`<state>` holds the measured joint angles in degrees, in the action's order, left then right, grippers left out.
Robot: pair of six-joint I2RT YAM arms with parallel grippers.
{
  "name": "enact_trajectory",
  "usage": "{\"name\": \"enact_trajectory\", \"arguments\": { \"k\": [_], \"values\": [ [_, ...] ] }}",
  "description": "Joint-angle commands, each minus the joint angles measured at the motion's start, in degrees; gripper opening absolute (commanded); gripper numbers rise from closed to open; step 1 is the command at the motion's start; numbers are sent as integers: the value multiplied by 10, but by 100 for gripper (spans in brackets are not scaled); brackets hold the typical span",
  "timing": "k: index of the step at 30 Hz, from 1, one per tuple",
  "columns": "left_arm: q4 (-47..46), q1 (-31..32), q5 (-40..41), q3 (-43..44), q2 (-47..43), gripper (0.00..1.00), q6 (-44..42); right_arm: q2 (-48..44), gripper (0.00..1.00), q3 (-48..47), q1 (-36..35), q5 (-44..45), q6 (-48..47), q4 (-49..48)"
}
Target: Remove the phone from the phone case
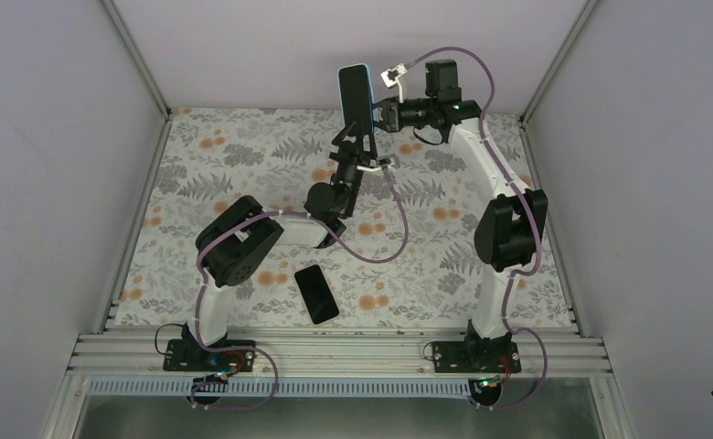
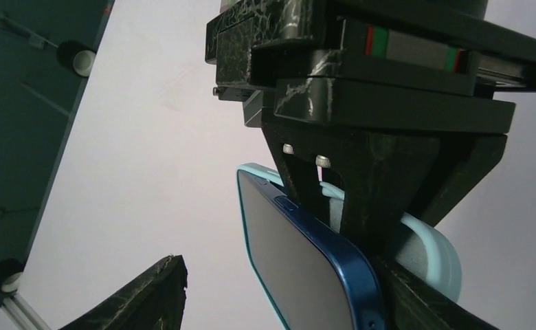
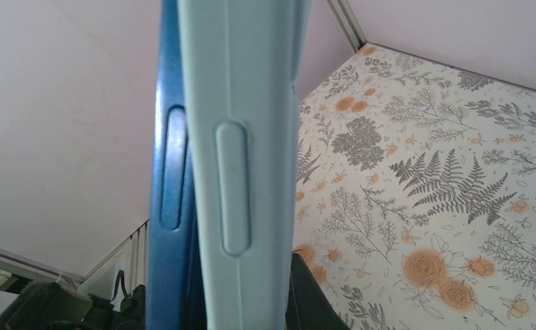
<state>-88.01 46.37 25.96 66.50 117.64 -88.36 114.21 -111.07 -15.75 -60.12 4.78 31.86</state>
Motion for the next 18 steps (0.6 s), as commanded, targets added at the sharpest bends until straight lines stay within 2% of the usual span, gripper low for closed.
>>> {"name": "enact_trajectory", "arguments": {
  "k": [1,6,18],
  "values": [
    [-168,-51,79,30,-6,64,-34,-27,3,28,-18,-145,-19,114],
    [-168,-55,76,29,-1,59,-35,-26,3,27,-17,-159,-13,111],
    [-168,-49,74,28,-11,29,-19,-32,3,34,-17,-155,-14,109]
  ]
}}
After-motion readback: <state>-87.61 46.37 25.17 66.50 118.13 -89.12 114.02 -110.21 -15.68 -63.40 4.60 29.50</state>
